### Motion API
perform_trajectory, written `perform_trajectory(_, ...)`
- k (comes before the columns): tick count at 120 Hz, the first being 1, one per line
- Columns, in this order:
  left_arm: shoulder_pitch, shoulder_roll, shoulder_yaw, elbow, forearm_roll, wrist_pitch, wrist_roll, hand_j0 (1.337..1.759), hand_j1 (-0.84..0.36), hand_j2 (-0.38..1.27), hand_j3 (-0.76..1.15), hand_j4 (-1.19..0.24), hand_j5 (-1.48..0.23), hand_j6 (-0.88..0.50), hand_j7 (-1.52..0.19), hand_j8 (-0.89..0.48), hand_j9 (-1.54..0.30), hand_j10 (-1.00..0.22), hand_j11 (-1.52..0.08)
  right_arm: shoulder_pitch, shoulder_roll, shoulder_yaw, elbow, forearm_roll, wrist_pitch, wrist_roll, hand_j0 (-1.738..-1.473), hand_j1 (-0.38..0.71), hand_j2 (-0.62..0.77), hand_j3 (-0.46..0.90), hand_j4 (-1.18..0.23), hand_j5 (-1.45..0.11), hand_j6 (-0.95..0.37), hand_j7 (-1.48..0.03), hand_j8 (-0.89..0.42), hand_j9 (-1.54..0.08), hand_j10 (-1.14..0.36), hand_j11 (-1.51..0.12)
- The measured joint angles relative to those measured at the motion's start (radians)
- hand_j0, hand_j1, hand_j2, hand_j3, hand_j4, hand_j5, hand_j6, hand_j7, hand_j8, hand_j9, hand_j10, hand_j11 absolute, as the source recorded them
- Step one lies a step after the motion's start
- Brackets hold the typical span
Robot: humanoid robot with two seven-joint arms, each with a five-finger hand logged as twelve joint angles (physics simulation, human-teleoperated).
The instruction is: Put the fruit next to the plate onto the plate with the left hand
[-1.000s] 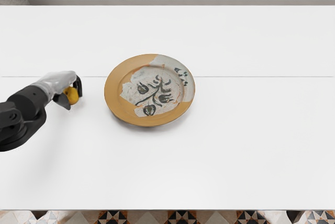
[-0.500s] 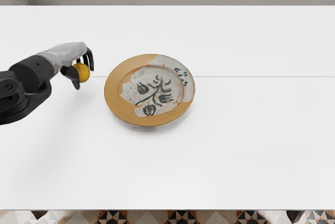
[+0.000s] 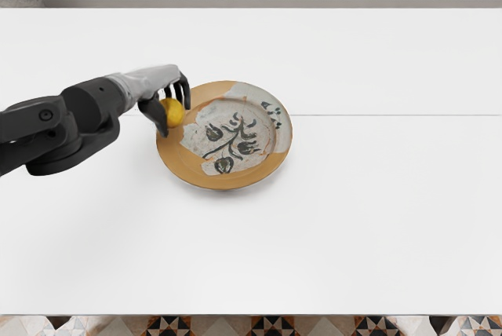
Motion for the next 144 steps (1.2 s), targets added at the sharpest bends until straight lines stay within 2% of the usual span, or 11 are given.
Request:
perform_trajectory(20,0.004,-0.048,-0.011,0.007,-0.002,-0.01,0.0,1.655,-0.3,0.54,0.0,-0.71,-0.95,-0.53,-0.95,-0.52,-0.95,-0.73,-0.95,0.0,0.0,0.0,0.0,0.0,0.0,0.0,-1.658,-0.35,0.0,0.0,0.0,0.0,0.0,0.0,0.0,0.0,0.0,0.0)
perform_trajectory(40,0.011,-0.099,-0.012,0.046,-0.002,-0.011,0.0,1.655,-0.33,0.58,0.0,-0.71,-0.94,-0.53,-0.94,-0.51,-0.94,-0.71,-0.94,0.0,0.0,0.0,0.0,0.0,0.0,0.0,-1.658,-0.35,0.0,0.0,0.0,0.0,0.0,0.0,0.0,0.0,0.0,0.0)
perform_trajectory(71,0.028,-0.109,-0.002,0.082,-0.003,-0.012,0.0,1.656,-0.35,0.61,0.0,-0.7,-0.93,-0.51,-0.93,-0.51,-0.93,-0.7,-0.93,0.0,0.0,0.0,0.0,0.0,0.0,0.0,-1.658,-0.35,0.0,0.0,0.0,0.0,0.0,0.0,0.0,0.0,0.0,0.0)
perform_trajectory(97,0.04,-0.121,0.0,0.101,-0.002,-0.011,0.0,1.656,-0.35,0.52,0.0,-0.67,-0.89,-0.49,-0.89,-0.49,-0.89,-0.67,-0.89,0.0,0.0,0.0,0.0,0.0,0.0,0.0,-1.658,-0.35,0.0,0.0,0.0,0.0,0.0,0.0,0.0,0.0,0.0,0.0)
perform_trajectory(117,0.039,-0.134,-0.011,0.101,-0.003,-0.01,0.0,1.657,-0.13,0.27,0.0,-0.44,-0.58,-0.36,-0.58,-0.36,-0.58,-0.44,-0.58,0.0,0.0,0.0,0.0,0.0,0.0,0.0,-1.658,-0.35,0.0,0.0,0.0,0.0,0.0,0.0,0.0,0.0,0.0,0.0)
perform_trajectory(144,0.037,-0.136,-0.032,0.095,-0.027,-0.011,0.0,1.658,0.05,0.11,0.0,-0.27,-0.35,-0.24,-0.35,-0.24,-0.35,-0.27,-0.35,0.0,0.0,0.0,0.0,0.0,0.0,0.0,-1.658,-0.35,0.0,0.0,0.0,0.0,0.0,0.0,0.0,0.0,0.0,0.0)
